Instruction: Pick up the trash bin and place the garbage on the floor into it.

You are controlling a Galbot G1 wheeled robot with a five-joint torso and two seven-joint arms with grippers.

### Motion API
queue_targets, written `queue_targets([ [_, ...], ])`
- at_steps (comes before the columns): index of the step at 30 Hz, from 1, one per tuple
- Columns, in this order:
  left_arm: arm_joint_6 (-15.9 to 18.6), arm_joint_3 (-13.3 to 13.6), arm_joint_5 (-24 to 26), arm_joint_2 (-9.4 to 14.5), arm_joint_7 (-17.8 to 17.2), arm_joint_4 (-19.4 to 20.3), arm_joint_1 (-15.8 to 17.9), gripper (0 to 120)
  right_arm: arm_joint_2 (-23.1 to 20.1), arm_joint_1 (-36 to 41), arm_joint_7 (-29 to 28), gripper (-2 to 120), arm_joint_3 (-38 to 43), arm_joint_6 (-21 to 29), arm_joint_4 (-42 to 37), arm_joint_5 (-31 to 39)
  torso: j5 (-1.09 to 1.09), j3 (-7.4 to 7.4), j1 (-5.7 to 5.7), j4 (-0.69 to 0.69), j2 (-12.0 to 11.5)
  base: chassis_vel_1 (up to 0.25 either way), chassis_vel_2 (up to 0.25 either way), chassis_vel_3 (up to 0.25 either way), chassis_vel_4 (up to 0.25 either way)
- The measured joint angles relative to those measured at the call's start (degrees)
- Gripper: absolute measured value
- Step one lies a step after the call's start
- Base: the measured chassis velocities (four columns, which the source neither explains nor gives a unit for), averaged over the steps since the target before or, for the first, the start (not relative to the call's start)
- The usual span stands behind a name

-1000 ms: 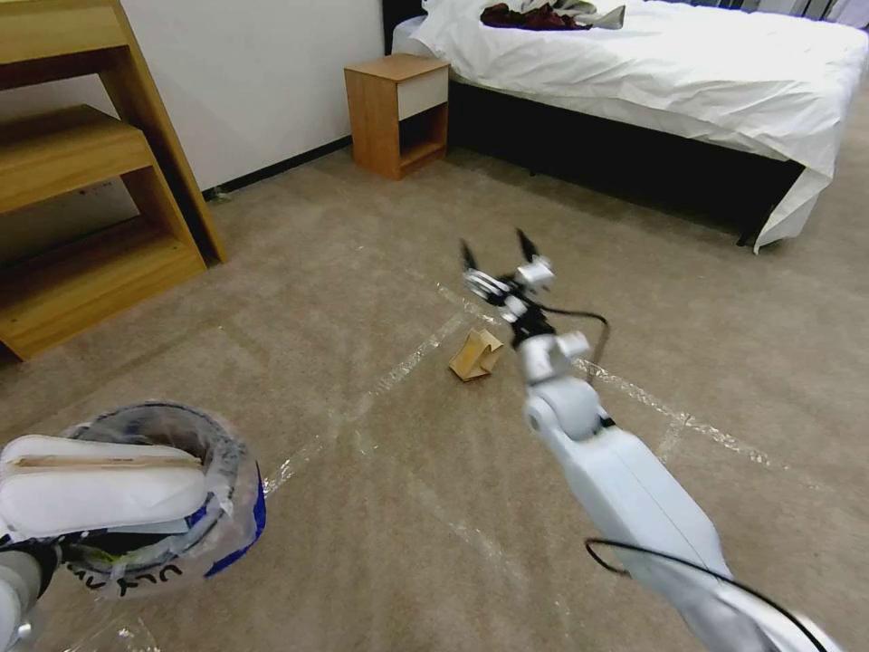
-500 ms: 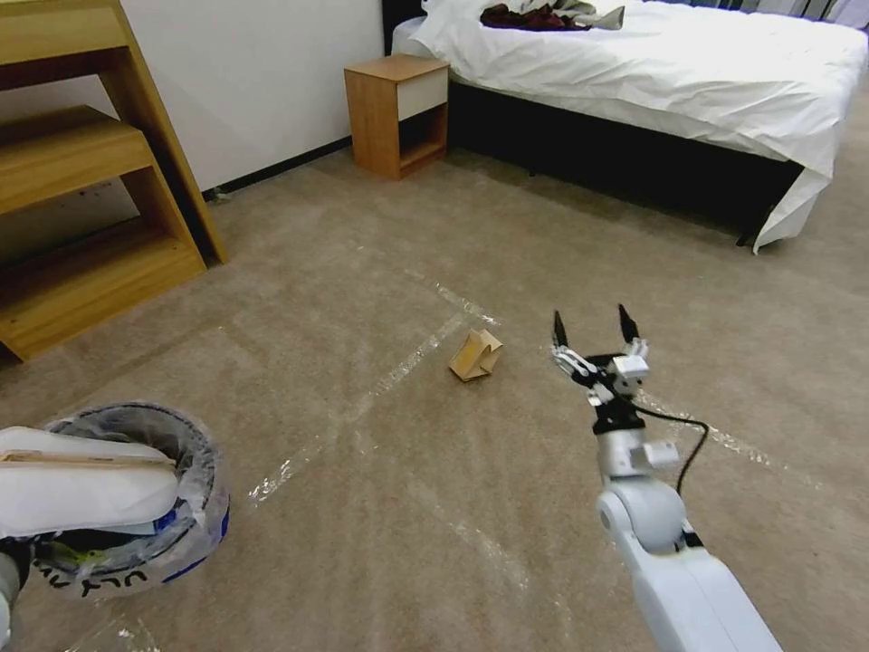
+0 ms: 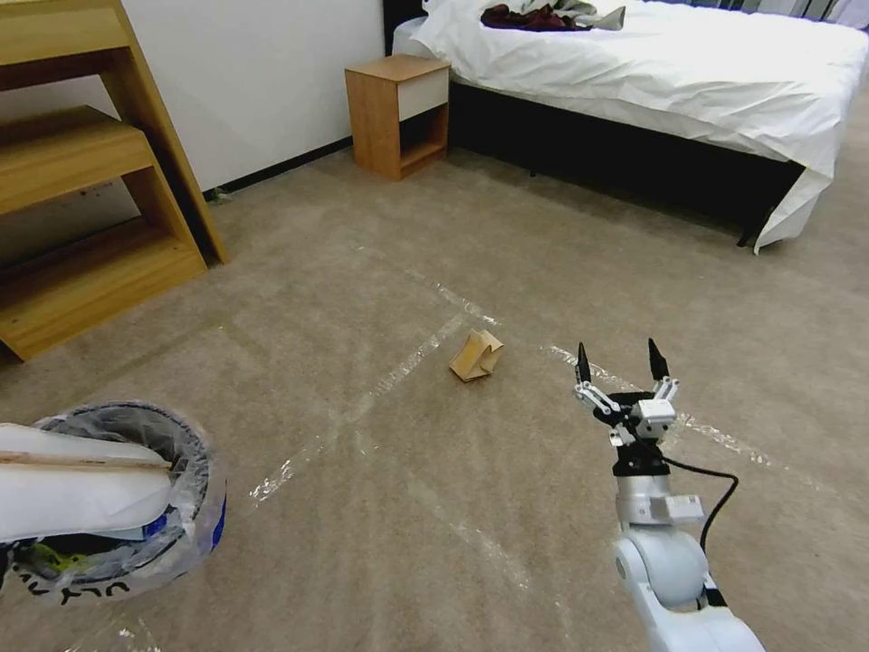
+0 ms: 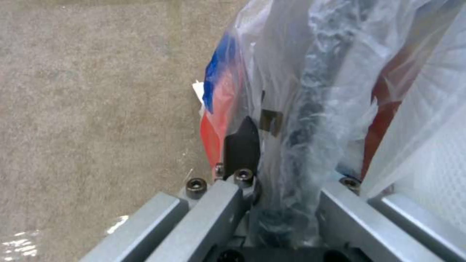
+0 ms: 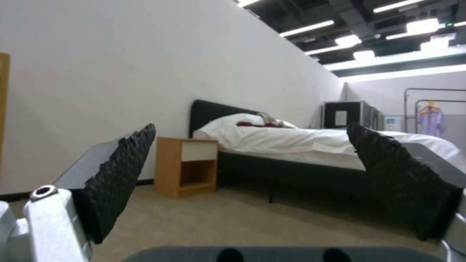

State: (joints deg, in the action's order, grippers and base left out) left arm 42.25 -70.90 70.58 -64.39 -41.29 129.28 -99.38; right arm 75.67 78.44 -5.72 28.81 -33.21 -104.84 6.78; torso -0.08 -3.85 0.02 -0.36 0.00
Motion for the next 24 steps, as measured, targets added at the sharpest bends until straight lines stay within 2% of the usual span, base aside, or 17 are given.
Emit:
queue_targets([
  [9,0.0,-0.7,1.2,-0.4,-0.5,-0.3,0.0,0,2.8,2.5,0.4,100,0.9,-4.1,1.4,-3.5,0.00,0.00,0.00,0.00,0.0,0.000,0.000,0.000,0.000],
  [18,0.0,-1.3,0.9,-0.7,1.2,-0.7,-0.7,0,4.0,2.9,-0.5,100,1.2,-5.9,1.3,-5.4,0.00,0.00,0.00,0.01,0.0,0.000,0.000,0.000,0.000],
  [24,0.0,-1.3,0.9,-0.5,1.2,-0.7,-0.5,0,4.4,3.2,-0.5,100,1.4,-6.6,1.7,-5.6,0.00,0.00,0.00,0.01,0.0,-0.012,0.019,0.011,-0.010],
])
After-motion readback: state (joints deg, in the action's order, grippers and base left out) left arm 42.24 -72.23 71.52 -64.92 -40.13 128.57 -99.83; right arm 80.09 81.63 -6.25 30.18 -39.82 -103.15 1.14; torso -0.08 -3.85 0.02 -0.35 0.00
